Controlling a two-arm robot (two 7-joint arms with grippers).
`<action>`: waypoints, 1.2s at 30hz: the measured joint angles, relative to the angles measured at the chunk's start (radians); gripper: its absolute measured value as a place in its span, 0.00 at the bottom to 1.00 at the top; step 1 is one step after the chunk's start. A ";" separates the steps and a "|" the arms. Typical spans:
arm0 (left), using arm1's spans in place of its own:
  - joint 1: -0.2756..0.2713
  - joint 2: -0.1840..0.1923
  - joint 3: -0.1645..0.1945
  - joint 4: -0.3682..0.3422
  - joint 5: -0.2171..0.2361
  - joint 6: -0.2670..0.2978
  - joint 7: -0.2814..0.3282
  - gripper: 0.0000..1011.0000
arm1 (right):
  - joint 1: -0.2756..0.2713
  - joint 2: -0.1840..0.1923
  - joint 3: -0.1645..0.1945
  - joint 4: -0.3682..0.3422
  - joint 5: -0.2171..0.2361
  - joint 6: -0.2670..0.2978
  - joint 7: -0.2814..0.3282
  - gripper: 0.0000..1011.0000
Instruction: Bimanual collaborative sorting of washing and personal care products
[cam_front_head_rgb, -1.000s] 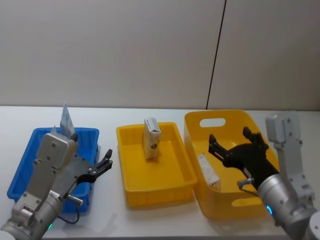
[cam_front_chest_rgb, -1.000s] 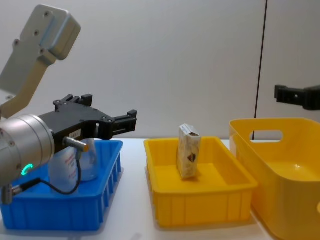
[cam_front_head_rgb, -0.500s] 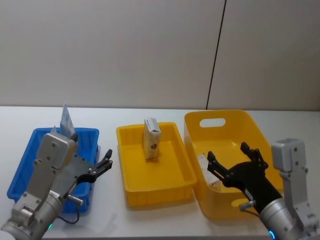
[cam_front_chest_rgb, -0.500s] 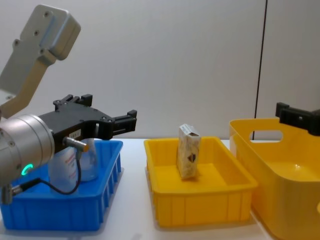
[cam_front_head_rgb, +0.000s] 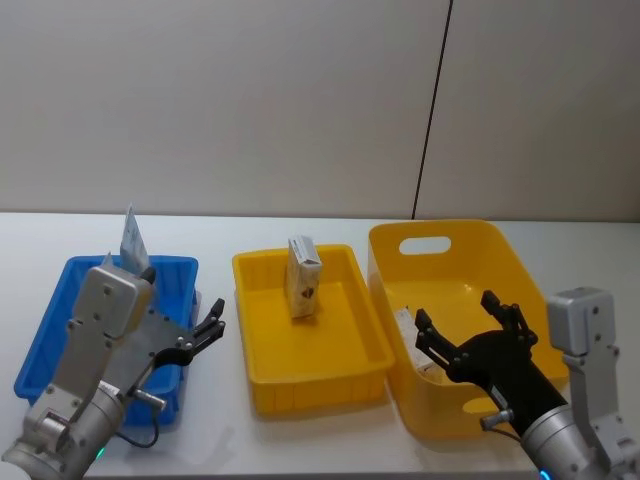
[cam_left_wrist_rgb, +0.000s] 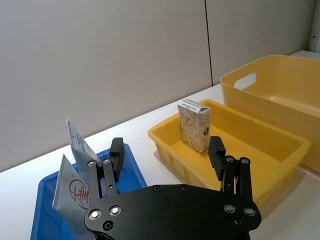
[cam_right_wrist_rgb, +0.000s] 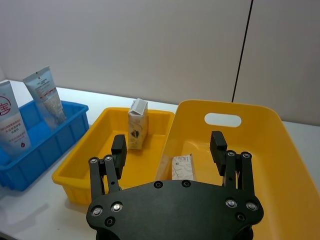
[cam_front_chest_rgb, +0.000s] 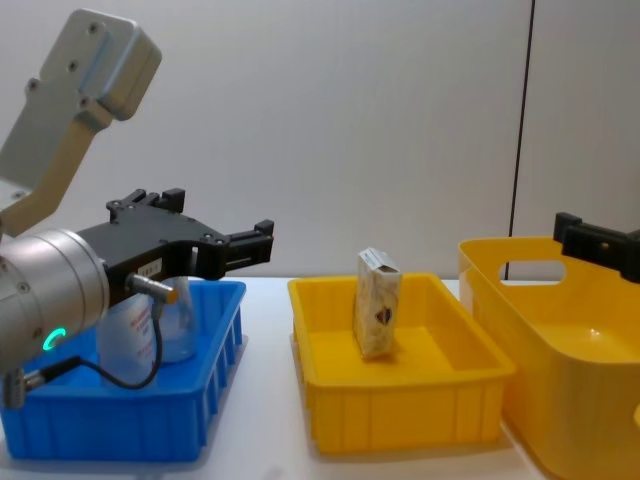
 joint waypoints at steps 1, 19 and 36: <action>0.000 0.000 0.000 0.000 0.000 0.000 0.000 0.99 | 0.000 0.000 0.001 0.000 0.000 0.000 0.000 0.99; 0.003 -0.019 -0.018 0.000 0.005 0.021 0.027 0.99 | 0.000 0.000 0.000 -0.001 0.000 0.000 -0.001 0.99; -0.016 -0.083 -0.083 0.038 0.002 0.115 0.124 0.99 | 0.000 0.000 0.000 -0.001 0.000 0.000 -0.001 0.99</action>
